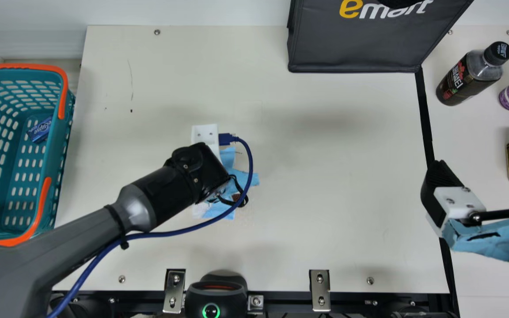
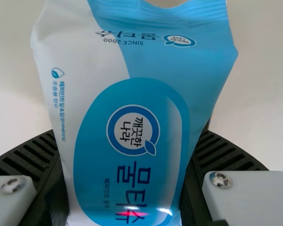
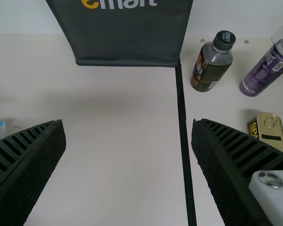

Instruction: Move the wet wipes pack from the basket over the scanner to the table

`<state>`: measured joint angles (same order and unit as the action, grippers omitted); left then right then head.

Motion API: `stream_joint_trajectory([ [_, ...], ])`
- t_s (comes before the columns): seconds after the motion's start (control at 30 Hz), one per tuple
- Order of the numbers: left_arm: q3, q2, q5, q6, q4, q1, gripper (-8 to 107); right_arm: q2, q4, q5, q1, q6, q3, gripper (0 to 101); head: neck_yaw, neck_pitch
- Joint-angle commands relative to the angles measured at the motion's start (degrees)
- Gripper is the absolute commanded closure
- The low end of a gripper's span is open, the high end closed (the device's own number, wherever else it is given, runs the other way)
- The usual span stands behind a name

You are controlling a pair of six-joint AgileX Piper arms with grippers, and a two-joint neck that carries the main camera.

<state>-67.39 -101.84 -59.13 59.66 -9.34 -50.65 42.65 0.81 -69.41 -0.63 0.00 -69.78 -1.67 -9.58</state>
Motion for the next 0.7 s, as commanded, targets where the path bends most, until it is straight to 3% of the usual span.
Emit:
stream_joint_trajectory([
  [0.0, -0.07, 0.08, -0.24, 0.80, -1.34, -0.32, 107, 0.00, 0.00, 0.00, 0.00, 0.00, 0.00, 6, 0.09, 1.66],
  [0.4, 0.07, 0.34, -0.88, 3.62, -4.69, -1.46, 107, 0.00, 0.00, -0.05, 0.00, 0.00, 0.00, 6, 0.09, 1.66],
  [0.67, -1.29, 0.11, 0.81, 2.32, -1.42, -0.54, 107, 0.00, 0.00, -0.05, 0.00, 0.00, 0.00, 6, 0.09, 1.66],
])
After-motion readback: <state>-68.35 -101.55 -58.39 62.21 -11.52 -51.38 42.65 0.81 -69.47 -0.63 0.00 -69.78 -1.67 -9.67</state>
